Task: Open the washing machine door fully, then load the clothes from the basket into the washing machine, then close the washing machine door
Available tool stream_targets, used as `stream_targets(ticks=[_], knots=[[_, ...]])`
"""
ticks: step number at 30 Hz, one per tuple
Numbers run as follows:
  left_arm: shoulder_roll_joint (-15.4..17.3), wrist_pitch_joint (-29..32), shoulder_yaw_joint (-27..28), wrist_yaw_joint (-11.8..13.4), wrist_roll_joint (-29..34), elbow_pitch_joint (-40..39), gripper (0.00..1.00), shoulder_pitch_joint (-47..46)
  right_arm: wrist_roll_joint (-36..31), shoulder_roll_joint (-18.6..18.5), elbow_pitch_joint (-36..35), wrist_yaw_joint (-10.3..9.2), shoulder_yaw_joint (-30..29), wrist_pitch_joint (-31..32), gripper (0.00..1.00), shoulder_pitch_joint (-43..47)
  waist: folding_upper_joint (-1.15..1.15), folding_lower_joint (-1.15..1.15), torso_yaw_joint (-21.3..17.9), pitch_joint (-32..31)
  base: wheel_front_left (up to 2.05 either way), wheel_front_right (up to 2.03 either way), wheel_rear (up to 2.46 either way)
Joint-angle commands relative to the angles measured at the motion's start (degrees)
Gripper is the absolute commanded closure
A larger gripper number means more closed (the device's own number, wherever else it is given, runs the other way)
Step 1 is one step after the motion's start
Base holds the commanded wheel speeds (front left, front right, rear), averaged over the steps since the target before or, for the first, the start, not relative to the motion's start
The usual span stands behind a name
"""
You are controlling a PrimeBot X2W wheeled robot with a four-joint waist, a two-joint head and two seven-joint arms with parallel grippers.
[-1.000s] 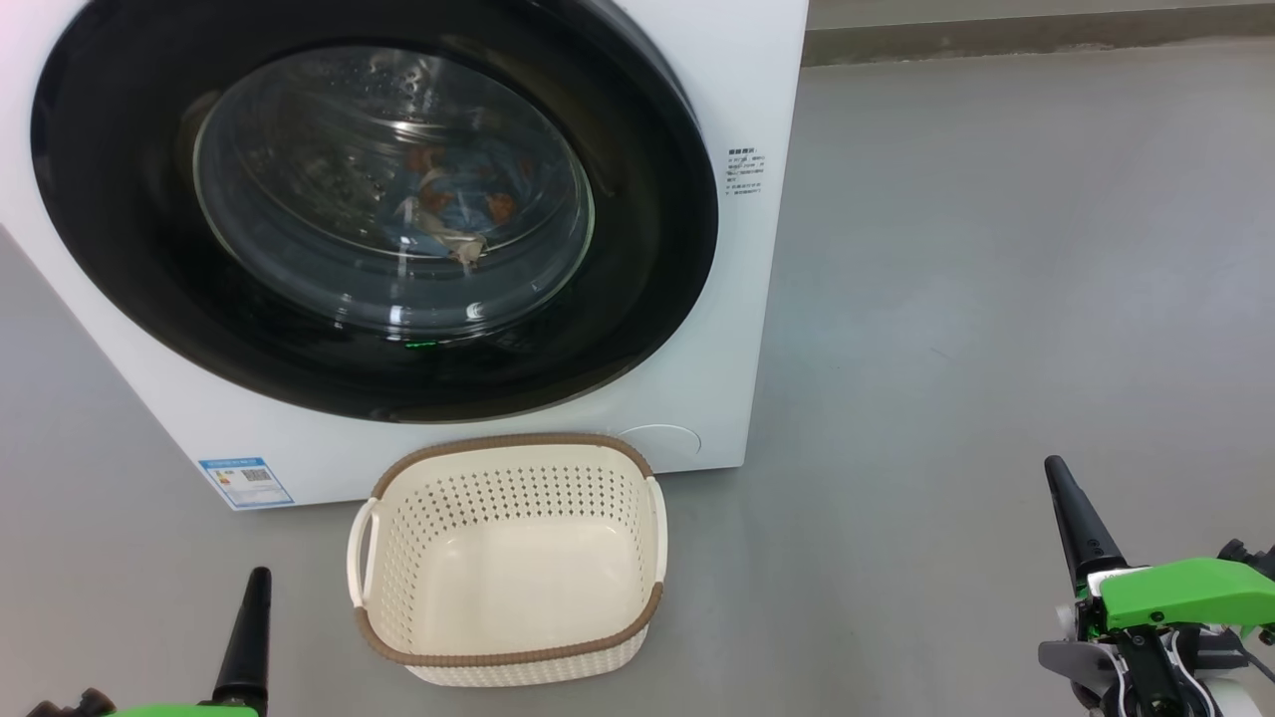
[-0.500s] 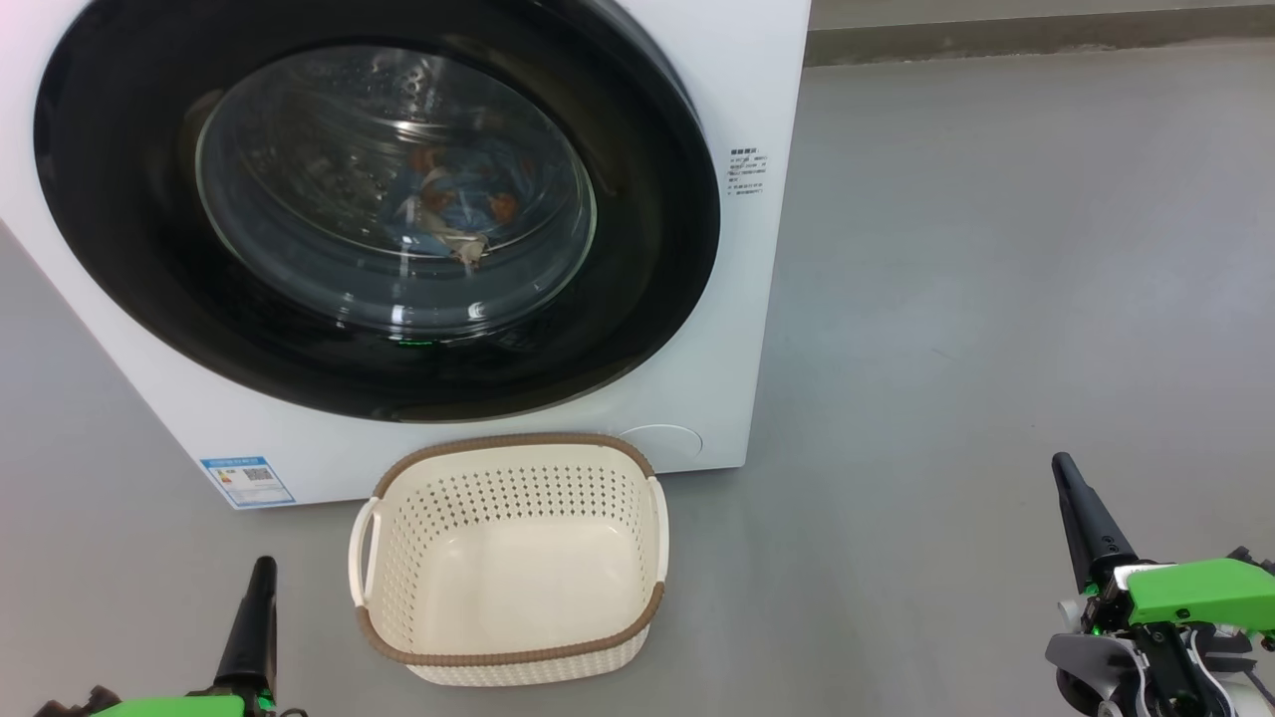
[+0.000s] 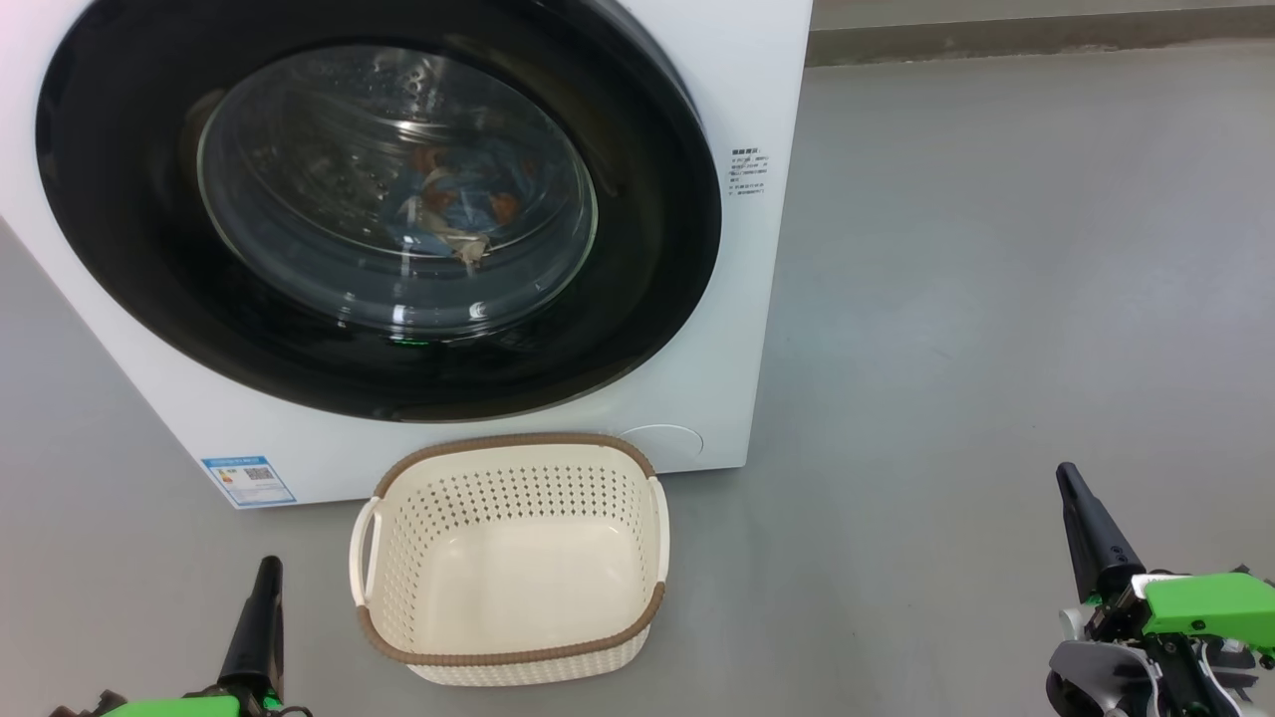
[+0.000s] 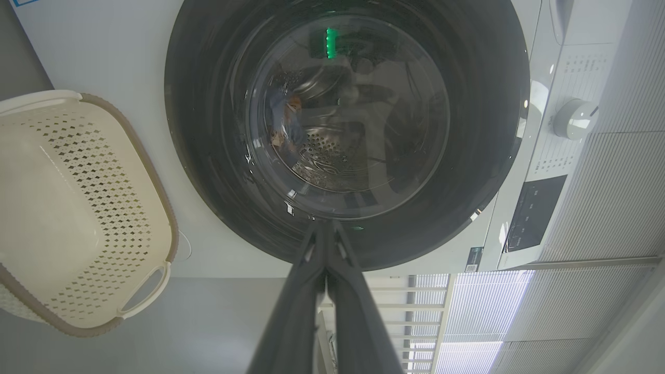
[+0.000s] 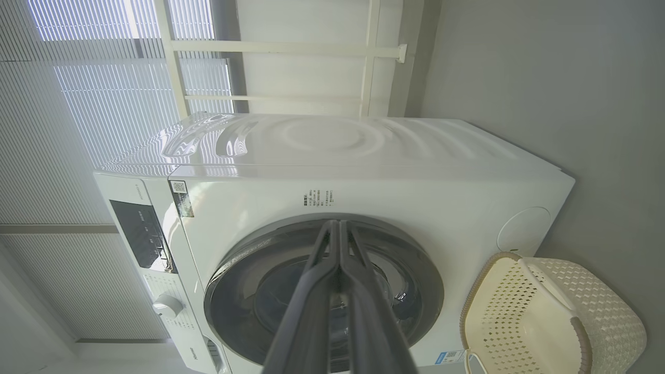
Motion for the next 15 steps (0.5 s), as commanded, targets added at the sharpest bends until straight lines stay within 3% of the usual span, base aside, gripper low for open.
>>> stream_targets(ticks=[1,15], knots=[[0.4,0.3,1.9,0.0,-0.5,-1.0,1.00,-2.5,0.1,-0.5,-1.7,0.03,1.1,0.3,1.00,-0.8,0.00,0.00,0.0,0.0,0.00,0.00,0.00],[0.4,0.3,1.9,0.0,-0.5,-1.0,1.00,-2.5,0.0,-0.5,-1.7,0.03,1.1,0.3,1.00,-0.8,0.00,0.00,0.0,0.0,0.00,0.00,0.00]])
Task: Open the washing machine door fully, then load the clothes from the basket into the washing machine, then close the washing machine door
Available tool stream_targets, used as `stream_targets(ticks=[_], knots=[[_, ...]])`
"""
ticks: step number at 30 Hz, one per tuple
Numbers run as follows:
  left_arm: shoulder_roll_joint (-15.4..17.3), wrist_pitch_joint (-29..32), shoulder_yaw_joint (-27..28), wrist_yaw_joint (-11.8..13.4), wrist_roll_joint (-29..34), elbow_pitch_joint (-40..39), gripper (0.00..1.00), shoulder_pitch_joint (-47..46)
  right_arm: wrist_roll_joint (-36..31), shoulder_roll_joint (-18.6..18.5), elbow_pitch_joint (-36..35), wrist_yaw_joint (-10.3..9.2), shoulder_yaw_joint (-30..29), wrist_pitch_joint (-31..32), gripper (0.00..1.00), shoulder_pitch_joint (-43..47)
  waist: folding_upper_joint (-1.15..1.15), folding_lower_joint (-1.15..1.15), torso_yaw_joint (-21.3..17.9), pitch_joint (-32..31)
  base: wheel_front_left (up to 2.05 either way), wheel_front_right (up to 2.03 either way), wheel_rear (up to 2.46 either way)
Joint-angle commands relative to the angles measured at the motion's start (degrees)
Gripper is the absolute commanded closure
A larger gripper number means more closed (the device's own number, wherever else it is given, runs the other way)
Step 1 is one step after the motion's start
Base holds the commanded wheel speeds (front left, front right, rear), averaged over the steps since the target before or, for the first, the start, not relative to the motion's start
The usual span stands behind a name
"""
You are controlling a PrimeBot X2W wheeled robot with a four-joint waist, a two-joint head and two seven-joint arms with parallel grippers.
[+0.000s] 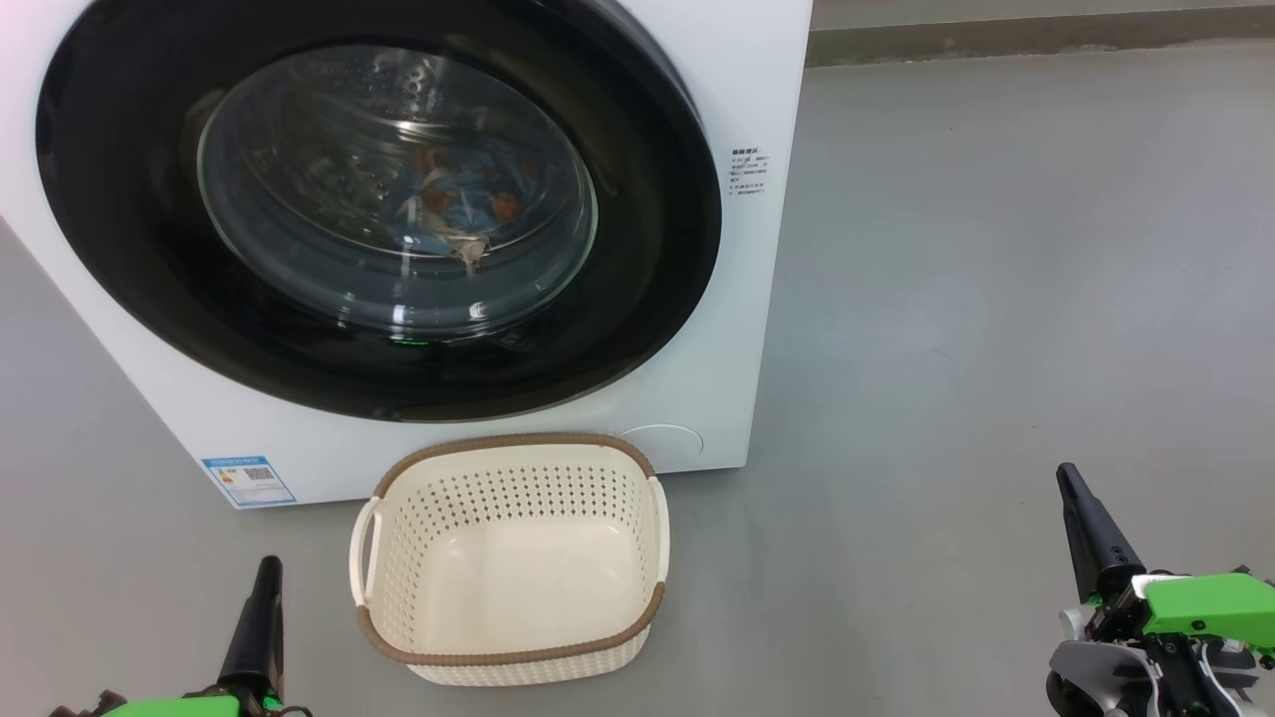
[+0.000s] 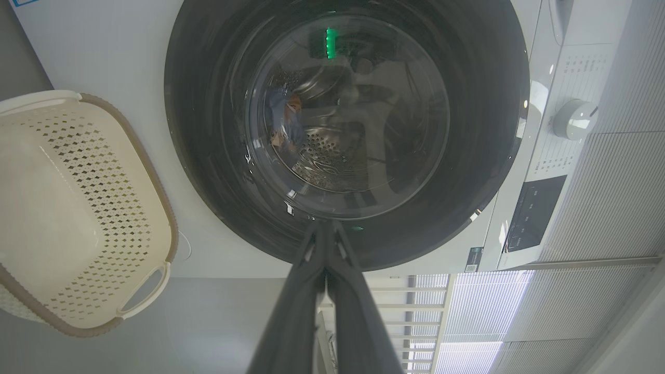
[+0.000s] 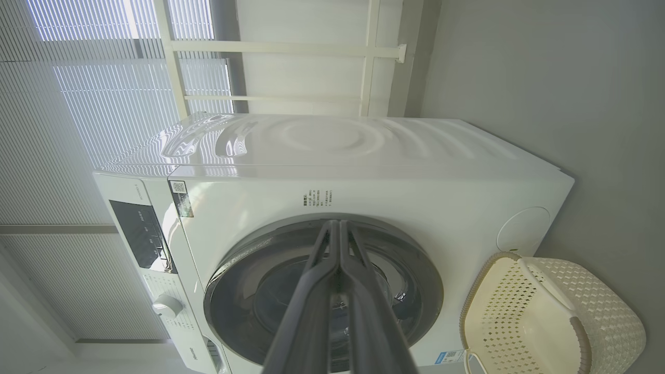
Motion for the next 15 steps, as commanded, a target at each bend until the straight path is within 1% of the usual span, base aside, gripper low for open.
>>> stream_targets(ticks=[1,15], knots=[[0.4,0.3,1.9,0.0,-0.5,-1.0,1.00,-2.5,0.0,-0.5,-1.6,0.10,1.1,0.3,1.00,-1.1,0.00,0.00,0.0,0.0,0.00,0.00,0.00],[0.4,0.3,1.9,0.0,-0.4,-1.0,1.00,-2.5,0.0,-0.5,-1.6,0.10,1.1,0.3,1.00,-1.1,0.00,0.00,0.0,0.0,0.00,0.00,0.00]])
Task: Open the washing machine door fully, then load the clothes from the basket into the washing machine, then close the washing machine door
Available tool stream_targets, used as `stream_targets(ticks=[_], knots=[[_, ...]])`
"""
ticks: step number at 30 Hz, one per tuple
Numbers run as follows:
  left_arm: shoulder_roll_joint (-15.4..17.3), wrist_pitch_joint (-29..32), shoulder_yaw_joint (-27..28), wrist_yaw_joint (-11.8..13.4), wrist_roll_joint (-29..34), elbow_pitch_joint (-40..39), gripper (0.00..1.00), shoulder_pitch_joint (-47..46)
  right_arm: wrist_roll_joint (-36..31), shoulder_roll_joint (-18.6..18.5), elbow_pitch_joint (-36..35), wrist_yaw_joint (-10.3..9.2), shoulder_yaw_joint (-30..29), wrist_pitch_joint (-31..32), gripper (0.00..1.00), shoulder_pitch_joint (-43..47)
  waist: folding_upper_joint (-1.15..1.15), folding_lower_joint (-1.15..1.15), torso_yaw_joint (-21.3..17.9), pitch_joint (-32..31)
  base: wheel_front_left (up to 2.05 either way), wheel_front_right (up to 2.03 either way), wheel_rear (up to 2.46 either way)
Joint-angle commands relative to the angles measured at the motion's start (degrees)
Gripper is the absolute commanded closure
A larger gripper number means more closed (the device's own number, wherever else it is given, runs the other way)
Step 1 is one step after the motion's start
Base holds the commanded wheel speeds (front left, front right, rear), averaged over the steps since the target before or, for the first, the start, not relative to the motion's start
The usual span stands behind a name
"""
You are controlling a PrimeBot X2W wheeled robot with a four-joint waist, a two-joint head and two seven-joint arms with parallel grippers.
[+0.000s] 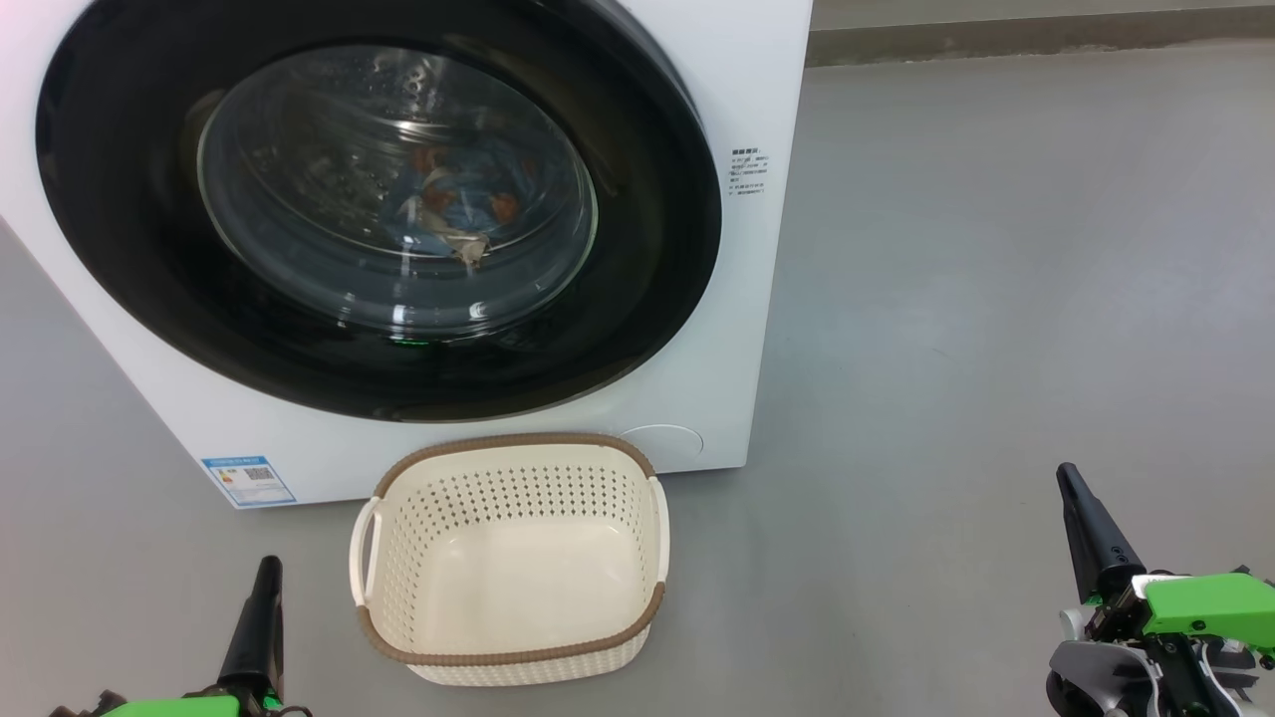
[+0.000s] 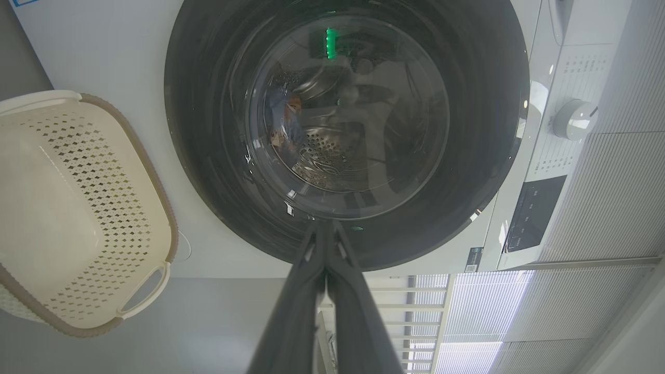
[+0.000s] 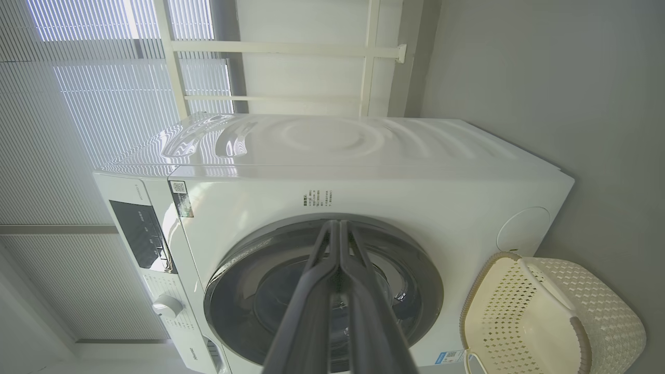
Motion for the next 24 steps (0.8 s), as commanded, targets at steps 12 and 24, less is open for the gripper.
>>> stream_targets(ticks=[12,24], knots=[[0.4,0.4,1.9,0.0,-0.4,-1.0,1.00,-2.5,0.0,-0.5,-1.6,0.10,1.1,0.4,1.00,-1.1,0.00,0.00,0.0,0.0,0.00,0.00,0.00],[0.4,0.4,1.9,0.0,-0.4,-1.0,1.00,-2.5,0.0,-0.5,-1.6,0.10,1.0,0.4,1.00,-1.1,0.00,0.00,0.0,0.0,0.00,0.00,0.00]])
